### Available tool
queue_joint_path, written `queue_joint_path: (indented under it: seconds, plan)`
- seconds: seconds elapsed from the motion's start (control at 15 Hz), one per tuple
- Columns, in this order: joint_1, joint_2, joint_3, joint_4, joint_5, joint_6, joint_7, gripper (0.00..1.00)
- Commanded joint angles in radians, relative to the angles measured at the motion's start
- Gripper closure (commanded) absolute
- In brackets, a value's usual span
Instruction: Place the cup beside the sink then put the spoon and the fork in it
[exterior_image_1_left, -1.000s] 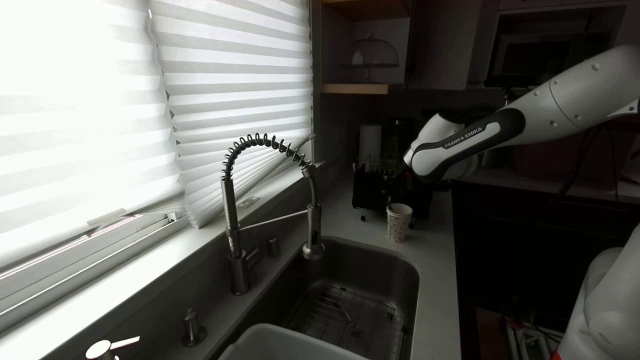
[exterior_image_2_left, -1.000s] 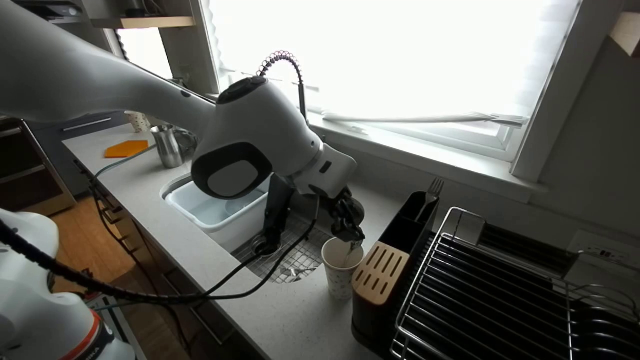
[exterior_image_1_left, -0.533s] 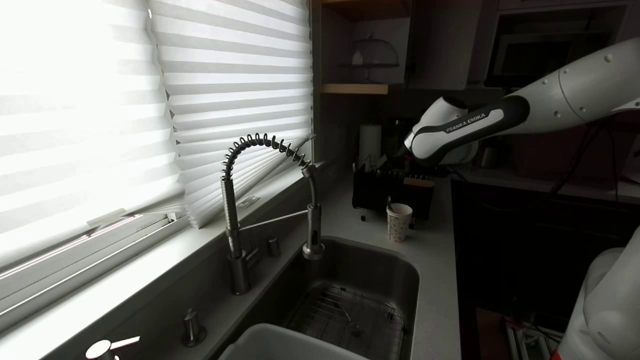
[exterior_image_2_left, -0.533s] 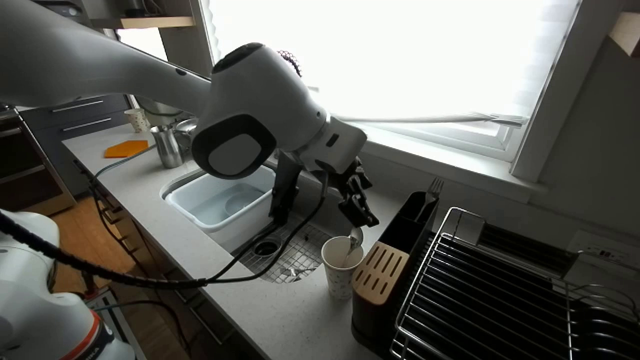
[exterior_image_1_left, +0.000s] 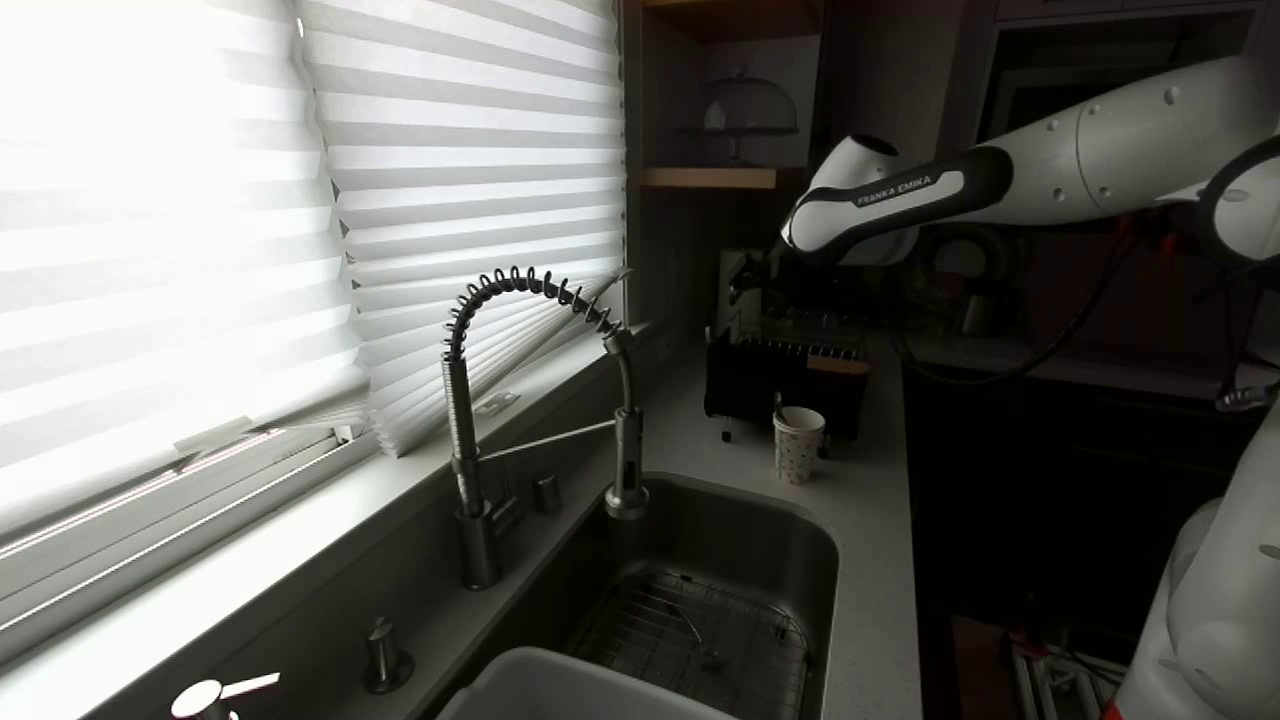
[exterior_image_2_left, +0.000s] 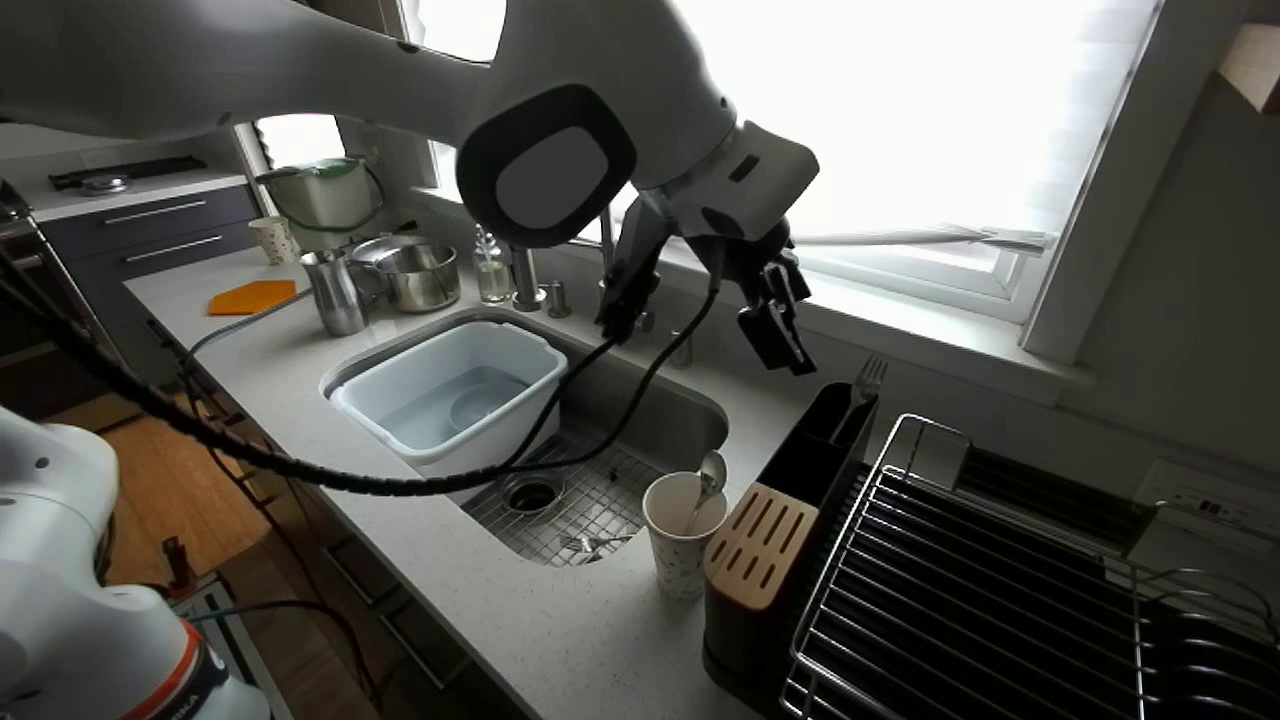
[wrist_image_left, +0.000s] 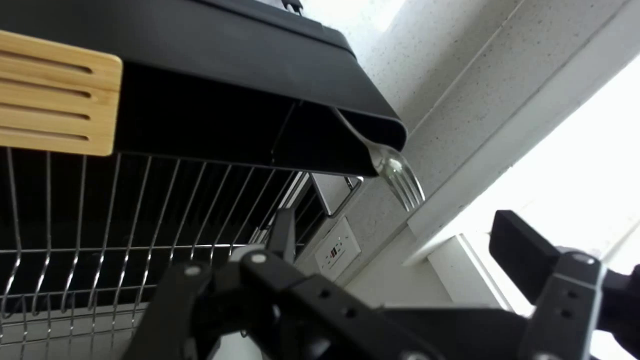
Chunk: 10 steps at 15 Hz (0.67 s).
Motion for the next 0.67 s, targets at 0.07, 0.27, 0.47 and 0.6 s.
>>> queue_joint_path:
  seconds: [0.07,0.27,0.47,0.6]
  plan:
    - [0.023,0.184,-0.009,0.192,-0.027,-0.041,0.040,0.00]
    - [0.039,0.272,-0.014,0.267,-0.020,-0.052,0.002,0.00]
    - [0.046,0.342,-0.014,0.322,-0.017,-0.058,-0.036,0.00]
    - [0.048,0.377,-0.014,0.357,-0.014,-0.070,-0.055,0.00]
